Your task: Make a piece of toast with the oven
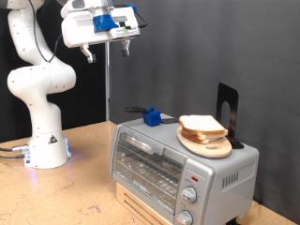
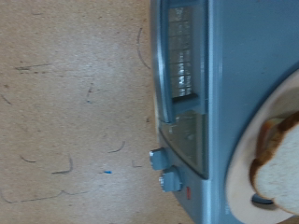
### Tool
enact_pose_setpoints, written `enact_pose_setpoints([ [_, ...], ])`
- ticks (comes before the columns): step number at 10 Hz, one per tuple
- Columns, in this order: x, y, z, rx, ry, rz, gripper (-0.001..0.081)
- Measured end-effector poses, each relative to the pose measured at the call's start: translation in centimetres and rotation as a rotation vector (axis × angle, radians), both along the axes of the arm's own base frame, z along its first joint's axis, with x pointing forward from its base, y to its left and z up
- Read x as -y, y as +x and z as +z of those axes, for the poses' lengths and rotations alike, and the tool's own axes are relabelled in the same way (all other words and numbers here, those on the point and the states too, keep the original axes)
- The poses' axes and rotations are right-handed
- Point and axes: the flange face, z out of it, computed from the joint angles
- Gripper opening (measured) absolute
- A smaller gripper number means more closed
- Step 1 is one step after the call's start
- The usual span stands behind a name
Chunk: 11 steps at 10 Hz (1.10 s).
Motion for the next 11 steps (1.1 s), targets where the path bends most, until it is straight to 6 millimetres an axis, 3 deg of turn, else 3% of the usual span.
enact_pose_setpoints([
  [3,-0.7,0.8,0.7,0.076,0.156,0.198,0.0808],
  [6,0.1,1.6,-0.4,-0.103,0.319,0.155,0.0808],
  [11,1.6,3.4,-3.9,-0.258,0.251,0.123,0.0808],
])
